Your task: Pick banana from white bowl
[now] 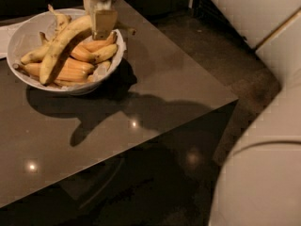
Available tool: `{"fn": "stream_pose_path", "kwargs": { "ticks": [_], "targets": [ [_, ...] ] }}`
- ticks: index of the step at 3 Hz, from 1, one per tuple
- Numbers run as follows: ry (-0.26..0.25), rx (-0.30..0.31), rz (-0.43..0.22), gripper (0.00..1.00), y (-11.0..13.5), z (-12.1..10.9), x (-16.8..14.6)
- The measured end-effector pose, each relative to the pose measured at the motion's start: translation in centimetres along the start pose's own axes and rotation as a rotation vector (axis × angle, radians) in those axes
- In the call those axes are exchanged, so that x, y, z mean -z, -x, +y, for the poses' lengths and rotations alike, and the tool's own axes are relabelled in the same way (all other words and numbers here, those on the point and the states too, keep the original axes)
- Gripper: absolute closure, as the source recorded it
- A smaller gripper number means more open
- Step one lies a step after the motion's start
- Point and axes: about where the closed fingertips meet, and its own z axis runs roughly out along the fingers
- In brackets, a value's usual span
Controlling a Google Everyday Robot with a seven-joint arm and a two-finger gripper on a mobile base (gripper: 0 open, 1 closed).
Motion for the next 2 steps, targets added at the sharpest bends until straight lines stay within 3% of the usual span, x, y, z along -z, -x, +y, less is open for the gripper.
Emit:
{"fn": "stream_pose_path", "kwargs": {
  "ticks": [1,2],
  "targets": [
    [-0.029,-0.092,0.003,1.00,-2.07,2.70,0.90],
    [-0.021,-0.094,0.009,1.00,-2.34,2.98,0.46]
  ]
}}
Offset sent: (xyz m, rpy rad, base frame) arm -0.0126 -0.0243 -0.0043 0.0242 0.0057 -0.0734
